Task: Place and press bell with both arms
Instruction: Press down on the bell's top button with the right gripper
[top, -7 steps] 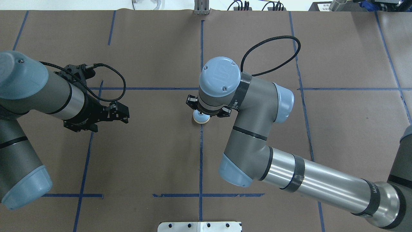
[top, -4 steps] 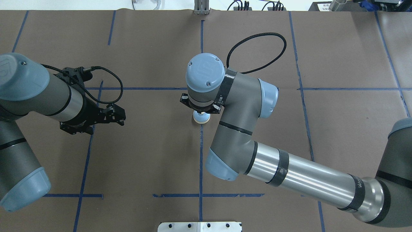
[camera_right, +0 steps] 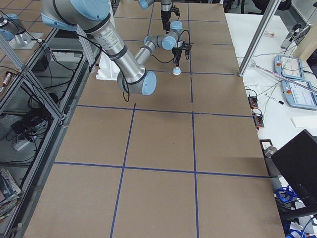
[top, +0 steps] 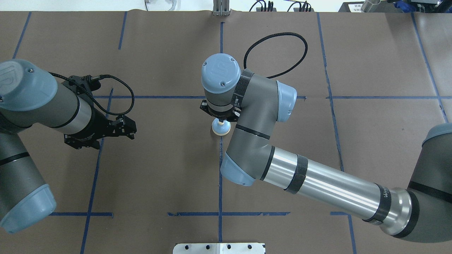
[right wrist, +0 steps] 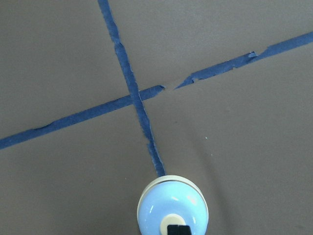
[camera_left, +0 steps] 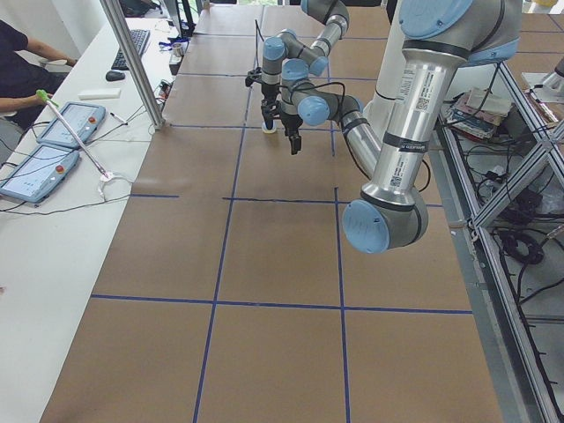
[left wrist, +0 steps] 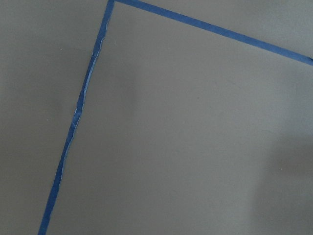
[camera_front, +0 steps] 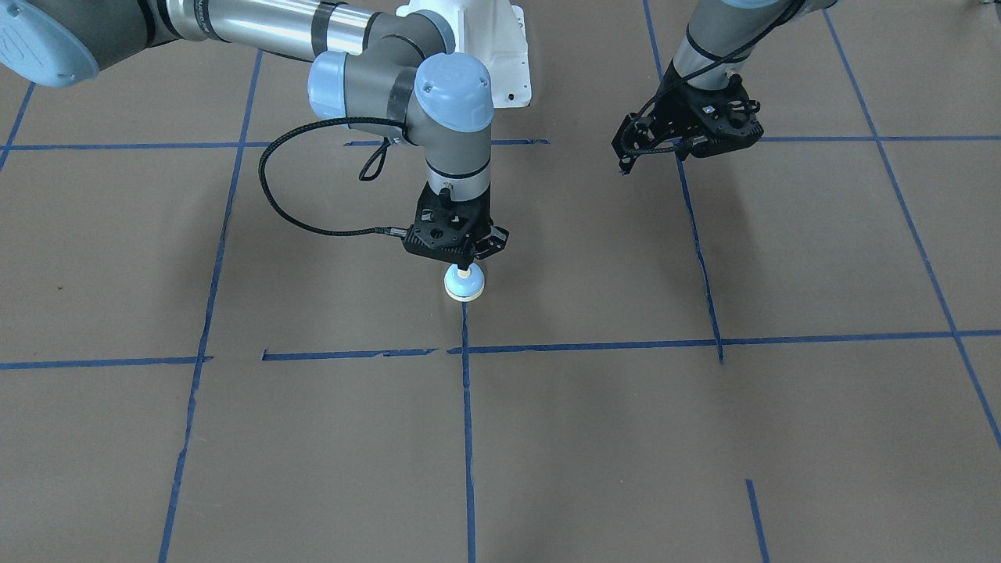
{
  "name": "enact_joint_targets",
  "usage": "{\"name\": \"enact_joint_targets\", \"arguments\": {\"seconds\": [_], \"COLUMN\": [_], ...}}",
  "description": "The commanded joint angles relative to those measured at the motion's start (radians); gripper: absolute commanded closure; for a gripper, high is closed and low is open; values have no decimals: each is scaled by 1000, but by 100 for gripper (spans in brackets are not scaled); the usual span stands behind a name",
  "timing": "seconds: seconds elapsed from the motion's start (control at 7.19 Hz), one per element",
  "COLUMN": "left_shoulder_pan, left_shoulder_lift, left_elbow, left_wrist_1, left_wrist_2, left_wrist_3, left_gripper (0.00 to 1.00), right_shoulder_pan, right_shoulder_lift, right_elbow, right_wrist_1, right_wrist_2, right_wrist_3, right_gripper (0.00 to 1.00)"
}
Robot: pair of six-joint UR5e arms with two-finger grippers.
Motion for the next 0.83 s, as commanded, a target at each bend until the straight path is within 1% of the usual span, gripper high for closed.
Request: {"name": "enact_joint_targets", "arguments": {"seconds": [0.0, 0.42, 0.56, 0.7], "left_shoulder_pan": [0, 3, 5, 5], "left_shoulder_lift": [1, 0, 0, -2], "left_elbow": [-5, -5, -5, -6], "left_wrist_1": [0, 0, 0, 0], "left_wrist_2": [0, 20, 20, 20], "left_wrist_3": [-3, -3, -5, -5], "left_gripper": [0, 0, 0, 0], "right_shoulder_pan": [9, 12, 15, 15], "right_shoulder_lift": [0, 6, 9, 11], "right_elbow": [-9, -22, -41, -55], "right_wrist_1": [1, 5, 48, 56], "right_wrist_2": [50, 54, 53, 54], "right_wrist_3": [-5, -10, -8, -10], "right_gripper": [100, 100, 100, 100]}}
